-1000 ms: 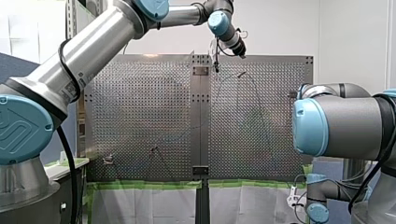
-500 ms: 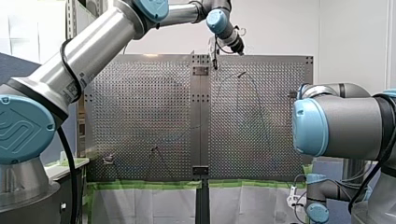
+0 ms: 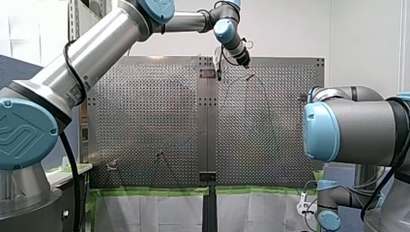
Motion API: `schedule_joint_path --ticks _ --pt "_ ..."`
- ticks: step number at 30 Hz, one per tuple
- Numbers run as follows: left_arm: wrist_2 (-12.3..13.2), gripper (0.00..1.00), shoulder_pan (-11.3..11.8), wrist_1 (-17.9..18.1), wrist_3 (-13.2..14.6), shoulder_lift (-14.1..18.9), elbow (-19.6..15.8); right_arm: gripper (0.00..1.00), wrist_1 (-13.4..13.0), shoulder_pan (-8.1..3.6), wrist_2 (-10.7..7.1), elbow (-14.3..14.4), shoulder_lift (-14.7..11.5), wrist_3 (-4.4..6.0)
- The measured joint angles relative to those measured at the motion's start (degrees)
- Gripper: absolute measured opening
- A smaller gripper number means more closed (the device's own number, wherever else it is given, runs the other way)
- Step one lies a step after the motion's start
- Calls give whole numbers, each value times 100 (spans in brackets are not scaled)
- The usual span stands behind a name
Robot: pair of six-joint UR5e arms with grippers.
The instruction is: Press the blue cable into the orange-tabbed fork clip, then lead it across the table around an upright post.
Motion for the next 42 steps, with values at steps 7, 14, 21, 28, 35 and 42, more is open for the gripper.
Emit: schedule_joint_path --ticks 7,14,21,28,35,42 --pt "31 99 1 57 -84 0 -1 0 0 6 -19 0 0 11" --pt "11 99 1 54 -150 -1 -3 0 20 9 -28 0 0 12" --pt "-209 99 1 -155 -211 -2 -5 0 26 14 -43 0 0 12" --pt "-516 99 0 -425 -177 -1 -6 0 26 27 -44 0 0 12" --pt "-879 99 -6 -530 -107 -1 -12 0 26 34 -44 1 0 12" --pt "-964 99 -8 -551 -98 -2 -14 0 26 35 -45 0 0 12"
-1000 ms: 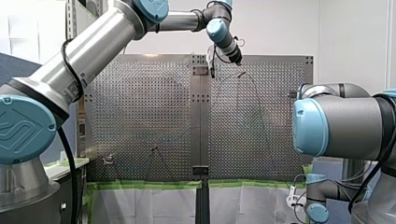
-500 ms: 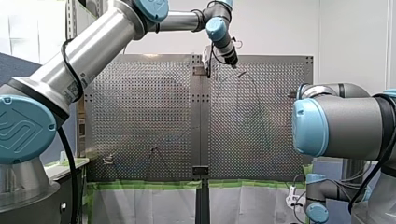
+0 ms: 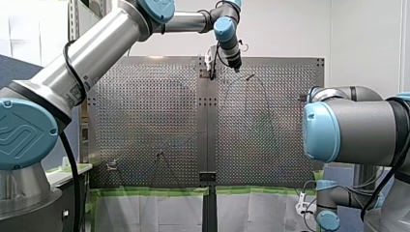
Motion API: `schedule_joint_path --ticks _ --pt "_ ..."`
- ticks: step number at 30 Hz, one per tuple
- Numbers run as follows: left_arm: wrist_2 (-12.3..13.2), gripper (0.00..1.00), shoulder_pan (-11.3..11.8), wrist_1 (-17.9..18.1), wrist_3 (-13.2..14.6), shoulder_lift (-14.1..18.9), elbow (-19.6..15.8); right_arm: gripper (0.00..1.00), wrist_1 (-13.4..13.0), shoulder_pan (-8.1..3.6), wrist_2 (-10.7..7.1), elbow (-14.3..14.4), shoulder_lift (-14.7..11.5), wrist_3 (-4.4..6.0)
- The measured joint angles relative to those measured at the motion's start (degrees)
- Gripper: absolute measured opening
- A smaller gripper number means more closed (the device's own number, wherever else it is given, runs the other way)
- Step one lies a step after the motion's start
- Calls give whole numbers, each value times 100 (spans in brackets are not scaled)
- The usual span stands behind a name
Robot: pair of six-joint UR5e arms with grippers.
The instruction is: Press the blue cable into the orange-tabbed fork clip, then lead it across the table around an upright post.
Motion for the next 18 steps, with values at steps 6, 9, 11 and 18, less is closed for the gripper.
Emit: schedule_joint_path --ticks 6,9,11,18 --pt "-38 99 -7 -60 4 1 0 0 0 2 0 0 0 0" --pt "-44 99 -8 -75 4 1 0 0 0 2 0 1 0 0" --pt "-51 99 -8 -86 1 1 0 0 0 3 0 1 0 0" --pt "-174 99 -21 -158 5 2 0 0 0 7 -12 1 0 0"
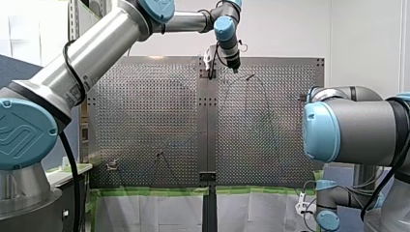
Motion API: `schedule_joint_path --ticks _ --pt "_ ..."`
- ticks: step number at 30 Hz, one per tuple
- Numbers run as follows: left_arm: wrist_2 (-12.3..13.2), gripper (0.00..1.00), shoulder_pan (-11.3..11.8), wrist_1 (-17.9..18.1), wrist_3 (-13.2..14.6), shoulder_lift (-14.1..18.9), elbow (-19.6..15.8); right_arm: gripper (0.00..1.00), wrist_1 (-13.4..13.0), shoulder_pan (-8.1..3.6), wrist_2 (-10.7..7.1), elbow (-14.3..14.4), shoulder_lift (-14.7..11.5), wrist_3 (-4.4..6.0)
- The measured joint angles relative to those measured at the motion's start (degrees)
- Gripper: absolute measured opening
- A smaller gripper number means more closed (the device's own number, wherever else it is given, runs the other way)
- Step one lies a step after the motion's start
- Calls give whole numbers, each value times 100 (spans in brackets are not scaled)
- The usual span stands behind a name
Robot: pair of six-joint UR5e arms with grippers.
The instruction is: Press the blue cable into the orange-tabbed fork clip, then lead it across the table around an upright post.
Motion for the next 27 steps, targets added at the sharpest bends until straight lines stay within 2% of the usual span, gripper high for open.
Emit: schedule_joint_path --ticks 10,27 --pt "-307 99 -11 -73 50 0 0 0 0 17 -3 -1 0 0" --pt "-269 99 -14 -80 47 0 -1 0 0 28 -4 0 0 0"
